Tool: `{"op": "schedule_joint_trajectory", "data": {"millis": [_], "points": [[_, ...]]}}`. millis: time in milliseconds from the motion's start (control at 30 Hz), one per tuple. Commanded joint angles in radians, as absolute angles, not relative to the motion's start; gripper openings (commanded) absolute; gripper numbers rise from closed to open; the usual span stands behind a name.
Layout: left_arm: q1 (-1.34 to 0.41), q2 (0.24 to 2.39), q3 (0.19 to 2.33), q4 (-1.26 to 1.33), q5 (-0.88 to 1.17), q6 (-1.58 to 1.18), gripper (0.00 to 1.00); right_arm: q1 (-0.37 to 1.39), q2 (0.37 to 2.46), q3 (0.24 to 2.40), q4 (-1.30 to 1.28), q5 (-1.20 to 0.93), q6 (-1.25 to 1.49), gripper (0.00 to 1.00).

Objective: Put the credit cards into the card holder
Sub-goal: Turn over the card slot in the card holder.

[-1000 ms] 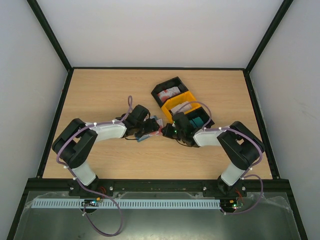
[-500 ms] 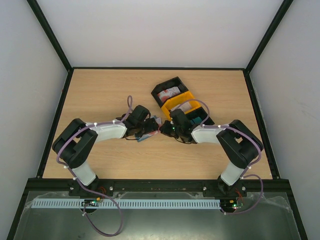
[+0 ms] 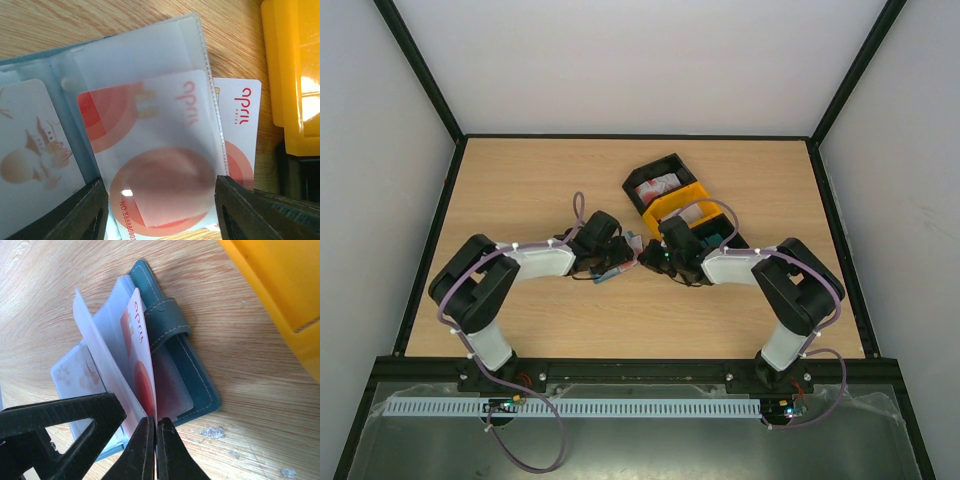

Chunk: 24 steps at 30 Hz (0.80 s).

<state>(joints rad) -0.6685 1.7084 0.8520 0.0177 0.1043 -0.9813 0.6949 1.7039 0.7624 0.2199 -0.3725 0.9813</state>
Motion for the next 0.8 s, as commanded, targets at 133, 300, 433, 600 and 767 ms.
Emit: {"op": "schedule_joint_trajectory", "data": {"millis": [133,300,433,600,767], "points": [[-0.663,1.747,0.871,0.051,0.095,-0.994,0.56,0.692,1.726,0.779,0.191,-0.399,0.992,0.02],[-0.663,1.734,0.859,0.043,0.083,-0.986,0.61,0.691,1.722,0.791,0.177,-0.403,1.001,0.02],[-0.661,1.708,0.835,0.043,0.083,-0.986,0.69,0.691,1.708,0.806,0.149,-0.409,1.018,0.02],[-0.654,1.677,0.831,0.032,0.079,-0.977,0.73,0.692,1.685,0.819,0.130,-0.400,1.017,0.02],[-0.646,1.645,0.829,0.002,0.071,-0.969,0.76,0.693,1.671,0.812,0.135,-0.407,0.997,0.02]]}}
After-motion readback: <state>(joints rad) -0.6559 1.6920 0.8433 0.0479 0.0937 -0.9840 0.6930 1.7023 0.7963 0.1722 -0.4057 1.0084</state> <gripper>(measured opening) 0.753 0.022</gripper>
